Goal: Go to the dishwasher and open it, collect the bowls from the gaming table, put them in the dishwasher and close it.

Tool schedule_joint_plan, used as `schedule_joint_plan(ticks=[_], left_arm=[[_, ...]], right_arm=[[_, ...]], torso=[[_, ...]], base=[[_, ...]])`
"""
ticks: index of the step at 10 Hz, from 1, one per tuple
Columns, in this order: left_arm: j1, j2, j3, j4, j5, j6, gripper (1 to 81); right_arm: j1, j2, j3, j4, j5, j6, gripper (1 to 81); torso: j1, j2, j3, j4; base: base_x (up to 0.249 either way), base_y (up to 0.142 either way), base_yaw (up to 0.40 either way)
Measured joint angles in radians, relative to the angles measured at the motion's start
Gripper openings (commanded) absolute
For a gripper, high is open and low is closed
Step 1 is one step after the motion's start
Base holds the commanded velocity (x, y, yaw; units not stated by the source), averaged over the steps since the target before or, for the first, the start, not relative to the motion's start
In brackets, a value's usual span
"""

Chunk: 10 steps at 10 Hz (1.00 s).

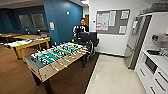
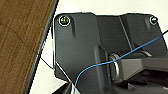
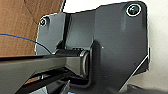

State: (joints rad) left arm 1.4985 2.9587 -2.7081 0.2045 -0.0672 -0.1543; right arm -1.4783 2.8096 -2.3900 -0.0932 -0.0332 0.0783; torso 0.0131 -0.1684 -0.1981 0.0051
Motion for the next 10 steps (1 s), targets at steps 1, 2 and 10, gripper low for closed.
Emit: schedule_joint_plan(ticks=[1,2,10], left_arm=[[0.001,-0.001,0.000,0.000,0.001,0.000,81.1],[0.001,-0.003,0.000,0.000,0.000,0.000,81.1],[0.001,0.000,0.000,0.000,0.000,0.000,81.1]], right_arm=[[0.001,0.001,-0.001,0.000,0.000,0.000,81.1],[0.001,0.003,-0.002,0.000,0.000,0.000,81.1],[-0.004,0.055,-0.086,-0.001,-0.001,0.000,81.1]], torso=[[0.000,0.000,0.000,0.000],[0.000,0.000,0.000,0.000],[0.000,0.000,0.000,0.000]], base=[[0.000,0.000,0.373],[0.000,0.000,0.373],[0.000,0.000,0.373]])
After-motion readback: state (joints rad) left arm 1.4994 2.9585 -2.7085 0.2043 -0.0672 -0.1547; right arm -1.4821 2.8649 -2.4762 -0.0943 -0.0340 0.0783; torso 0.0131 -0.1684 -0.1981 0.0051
